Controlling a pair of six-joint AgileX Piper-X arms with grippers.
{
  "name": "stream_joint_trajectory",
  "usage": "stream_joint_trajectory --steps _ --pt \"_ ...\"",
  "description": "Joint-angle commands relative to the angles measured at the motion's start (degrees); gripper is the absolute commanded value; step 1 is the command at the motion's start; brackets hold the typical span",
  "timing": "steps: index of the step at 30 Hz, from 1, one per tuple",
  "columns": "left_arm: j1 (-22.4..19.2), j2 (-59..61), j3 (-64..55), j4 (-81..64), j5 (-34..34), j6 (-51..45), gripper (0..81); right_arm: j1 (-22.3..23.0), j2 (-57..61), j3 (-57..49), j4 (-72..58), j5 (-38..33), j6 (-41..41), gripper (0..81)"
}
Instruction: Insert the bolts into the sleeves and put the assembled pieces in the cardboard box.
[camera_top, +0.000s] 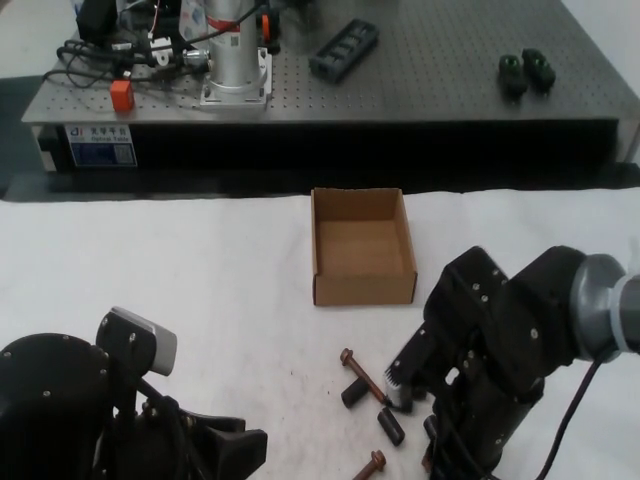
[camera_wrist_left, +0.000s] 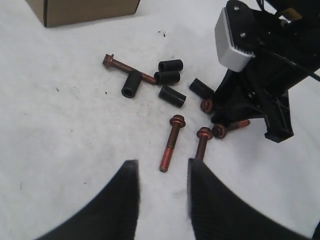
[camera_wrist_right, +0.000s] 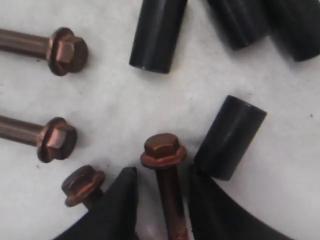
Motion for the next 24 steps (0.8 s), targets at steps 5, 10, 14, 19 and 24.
stream_joint_trajectory --steps 5,10,14,19,24 --pt "-0.05 0.24 -0.65 -1.16 2.23 0.36 24.6 0.77 0.82 -0.09 -0.34 5.49 0.21 7.4" --pt "-0.05 4.68 -3.04 -1.05 4.68 0.73 24.6 0.66 -0.70 -0.09 -2.34 5.49 2.08 2.2" --pt "-0.05 11.88 -9.26 2.26 4.67 6.01 24.6 0.16 -7.79 -0.09 -2.34 5.11 2.87 2.2" --pt "-0.28 23.72 -20.45 9.55 4.67 12.17 24.6 -2.89 -20.68 0.06 0.00 4.31 6.50 2.2" --pt "-1.18 37.37 -34.28 20.67 2.99 18.93 24.6 -6.82 -31.99 0.06 6.58 3.59 9.33 2.2"
